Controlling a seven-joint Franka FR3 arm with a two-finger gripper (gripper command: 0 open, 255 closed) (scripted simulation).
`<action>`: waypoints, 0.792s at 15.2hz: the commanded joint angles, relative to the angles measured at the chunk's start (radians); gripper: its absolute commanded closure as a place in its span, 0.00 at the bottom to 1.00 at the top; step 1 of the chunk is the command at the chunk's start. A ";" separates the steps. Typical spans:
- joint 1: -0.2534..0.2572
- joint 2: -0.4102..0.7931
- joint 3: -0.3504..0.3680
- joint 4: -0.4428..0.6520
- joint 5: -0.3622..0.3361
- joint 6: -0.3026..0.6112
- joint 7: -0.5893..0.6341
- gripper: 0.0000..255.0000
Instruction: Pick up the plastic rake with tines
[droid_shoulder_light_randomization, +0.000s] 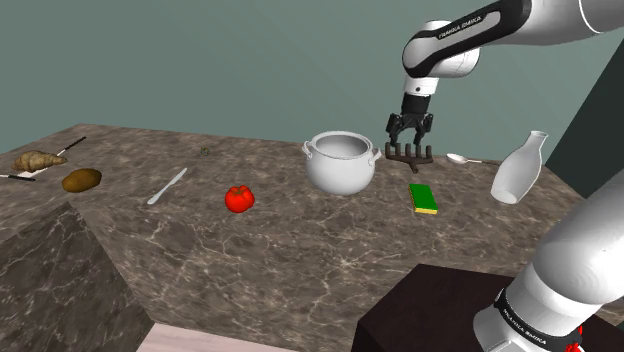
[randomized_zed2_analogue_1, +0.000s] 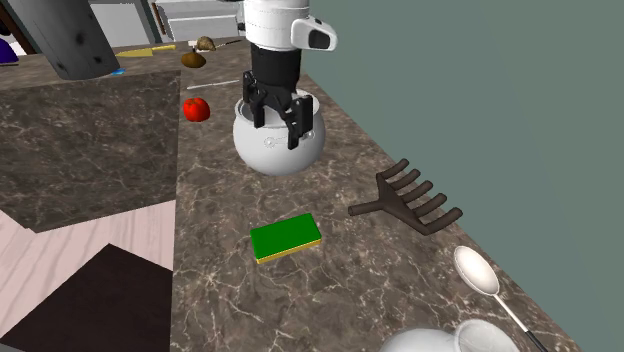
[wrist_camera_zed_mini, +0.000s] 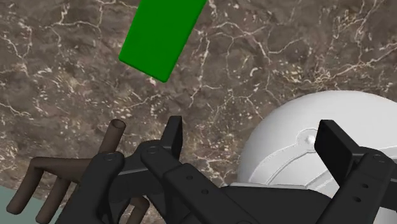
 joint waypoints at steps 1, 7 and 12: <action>-0.014 0.069 -0.015 0.040 0.007 0.019 0.016 0.00; -0.062 0.272 -0.063 0.182 0.044 0.048 0.050 0.00; -0.112 0.437 -0.096 0.315 0.085 0.052 0.077 0.00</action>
